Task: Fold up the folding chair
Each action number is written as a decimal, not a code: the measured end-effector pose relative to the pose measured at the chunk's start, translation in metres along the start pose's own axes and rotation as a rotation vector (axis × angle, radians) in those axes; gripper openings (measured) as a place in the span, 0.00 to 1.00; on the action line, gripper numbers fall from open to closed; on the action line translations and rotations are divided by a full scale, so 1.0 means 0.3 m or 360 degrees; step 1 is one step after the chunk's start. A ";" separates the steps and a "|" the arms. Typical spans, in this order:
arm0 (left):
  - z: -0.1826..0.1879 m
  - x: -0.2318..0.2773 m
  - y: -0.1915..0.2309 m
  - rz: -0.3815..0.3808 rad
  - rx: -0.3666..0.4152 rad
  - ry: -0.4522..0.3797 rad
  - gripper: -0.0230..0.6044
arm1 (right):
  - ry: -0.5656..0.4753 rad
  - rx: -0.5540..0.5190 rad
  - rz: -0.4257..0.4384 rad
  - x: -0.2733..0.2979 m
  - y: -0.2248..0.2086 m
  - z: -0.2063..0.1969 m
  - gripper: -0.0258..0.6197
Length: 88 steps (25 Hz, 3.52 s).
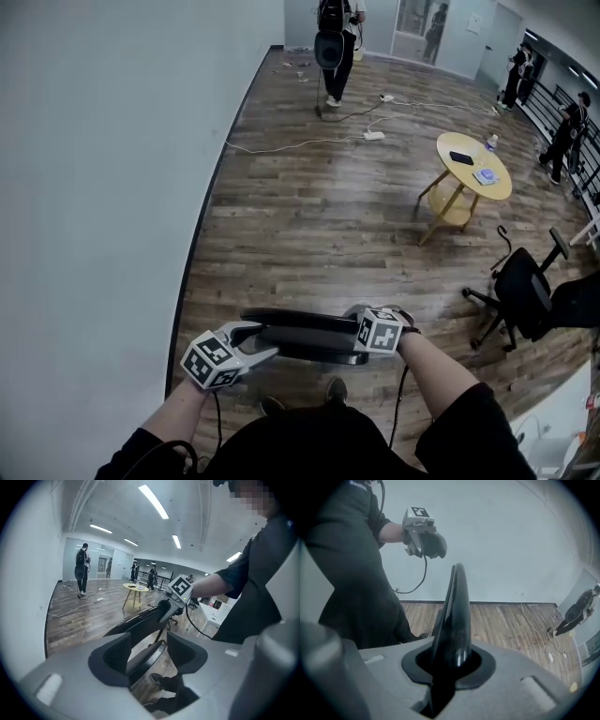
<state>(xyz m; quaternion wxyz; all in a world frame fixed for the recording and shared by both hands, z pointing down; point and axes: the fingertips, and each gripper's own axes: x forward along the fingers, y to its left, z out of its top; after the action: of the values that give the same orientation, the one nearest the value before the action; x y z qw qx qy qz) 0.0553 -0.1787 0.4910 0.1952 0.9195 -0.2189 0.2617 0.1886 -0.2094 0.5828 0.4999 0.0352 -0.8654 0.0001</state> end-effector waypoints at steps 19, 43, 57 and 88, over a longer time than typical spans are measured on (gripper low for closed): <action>0.094 0.261 0.093 0.0030 0.1169 0.0627 0.52 | -0.0016 -0.0019 0.0019 -0.002 -0.023 0.026 0.13; -0.143 0.386 0.083 -0.0316 0.1382 0.1172 0.13 | -0.0023 -0.0030 0.0004 -0.005 0.033 0.027 0.13; -0.134 0.362 0.078 -0.0213 0.1158 0.1150 0.11 | 0.0018 -0.0178 0.0041 0.000 0.014 0.031 0.12; -0.432 -0.164 0.036 0.0313 0.0209 0.1054 0.12 | 0.0085 -0.1172 0.0677 0.196 0.204 0.543 0.12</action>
<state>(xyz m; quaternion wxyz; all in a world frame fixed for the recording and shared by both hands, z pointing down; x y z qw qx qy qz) -0.0391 -0.1114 0.5675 0.1700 0.7699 -0.2139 0.5767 0.0148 -0.1576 0.5543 0.4901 -0.3251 -0.7824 -0.2049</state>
